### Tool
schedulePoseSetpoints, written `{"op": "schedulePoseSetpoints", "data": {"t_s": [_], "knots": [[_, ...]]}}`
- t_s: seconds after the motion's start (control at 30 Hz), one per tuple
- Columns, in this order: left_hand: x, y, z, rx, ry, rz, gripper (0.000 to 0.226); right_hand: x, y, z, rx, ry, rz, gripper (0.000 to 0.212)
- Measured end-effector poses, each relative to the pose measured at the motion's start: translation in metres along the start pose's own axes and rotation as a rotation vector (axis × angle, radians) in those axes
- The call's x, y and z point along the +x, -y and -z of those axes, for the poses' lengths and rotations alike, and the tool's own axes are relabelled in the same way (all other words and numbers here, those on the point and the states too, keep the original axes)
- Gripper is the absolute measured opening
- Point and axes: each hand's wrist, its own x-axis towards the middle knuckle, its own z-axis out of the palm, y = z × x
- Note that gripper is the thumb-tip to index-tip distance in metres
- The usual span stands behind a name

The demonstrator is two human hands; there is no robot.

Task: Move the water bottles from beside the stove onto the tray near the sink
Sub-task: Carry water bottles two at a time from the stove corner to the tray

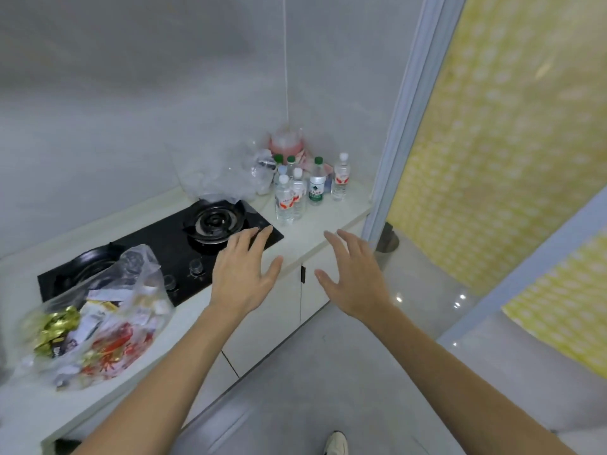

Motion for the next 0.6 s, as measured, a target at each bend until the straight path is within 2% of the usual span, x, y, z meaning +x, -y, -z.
{"op": "schedulePoseSetpoints", "data": {"t_s": [0.3, 0.4, 0.6], "knots": [[0.130, 0.014, -0.077, -0.050, 0.075, 0.145, 0.067, 0.165, -0.066, -0.035, 0.048, 0.162, 0.051, 0.077], [0.174, 0.028, -0.107, -0.161, 0.113, 0.242, 0.067, 0.222, -0.081, -0.061, 0.083, 0.212, 0.024, 0.077], [0.269, 0.046, -0.186, -0.508, 0.146, 0.473, 0.073, 0.338, -0.115, -0.117, 0.285, 0.332, -0.152, 0.077]]}}
